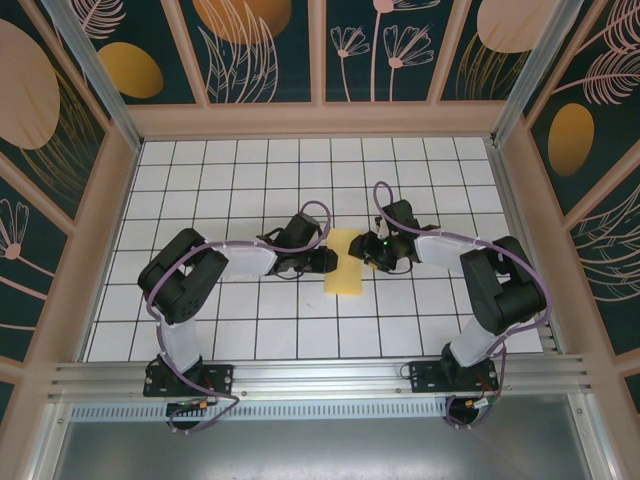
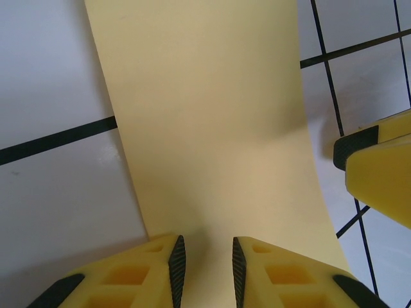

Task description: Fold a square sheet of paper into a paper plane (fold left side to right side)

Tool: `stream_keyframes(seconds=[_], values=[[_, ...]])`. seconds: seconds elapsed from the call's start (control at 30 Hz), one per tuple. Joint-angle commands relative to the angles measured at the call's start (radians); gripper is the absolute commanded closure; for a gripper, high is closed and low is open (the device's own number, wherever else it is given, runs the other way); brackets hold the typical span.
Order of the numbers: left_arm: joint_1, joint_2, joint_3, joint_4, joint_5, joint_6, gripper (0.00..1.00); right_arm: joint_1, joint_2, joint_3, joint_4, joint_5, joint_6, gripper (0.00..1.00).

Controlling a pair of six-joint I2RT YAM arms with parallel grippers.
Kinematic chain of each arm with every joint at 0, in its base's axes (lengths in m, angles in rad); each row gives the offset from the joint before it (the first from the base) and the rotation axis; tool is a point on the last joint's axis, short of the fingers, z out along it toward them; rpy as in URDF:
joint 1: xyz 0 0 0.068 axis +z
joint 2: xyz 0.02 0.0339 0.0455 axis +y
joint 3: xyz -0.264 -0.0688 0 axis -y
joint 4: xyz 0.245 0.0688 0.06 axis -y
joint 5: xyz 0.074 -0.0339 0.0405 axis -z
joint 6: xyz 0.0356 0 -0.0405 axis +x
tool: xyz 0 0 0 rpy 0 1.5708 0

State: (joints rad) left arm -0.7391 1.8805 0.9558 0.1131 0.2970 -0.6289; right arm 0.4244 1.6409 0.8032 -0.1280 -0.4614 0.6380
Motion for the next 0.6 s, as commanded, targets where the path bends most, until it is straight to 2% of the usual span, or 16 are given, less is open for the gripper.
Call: stream_keyframes(seconds=[0.0, 0.27, 0.57], values=[[-0.005, -0.006, -0.042, -0.044, -0.015, -0.008, 0.70, -0.004, 0.007, -0.008, 0.026, -0.030, 0.011, 0.44], [-0.006, -0.004, -0.044, -0.038, -0.012, -0.009, 0.70, 0.005, 0.039, 0.000, 0.004, -0.043, 0.024, 0.44], [-0.007, -0.006, -0.050, -0.029, -0.012, -0.013, 0.70, 0.009, 0.004, -0.037, -0.006, -0.046, 0.040, 0.44]])
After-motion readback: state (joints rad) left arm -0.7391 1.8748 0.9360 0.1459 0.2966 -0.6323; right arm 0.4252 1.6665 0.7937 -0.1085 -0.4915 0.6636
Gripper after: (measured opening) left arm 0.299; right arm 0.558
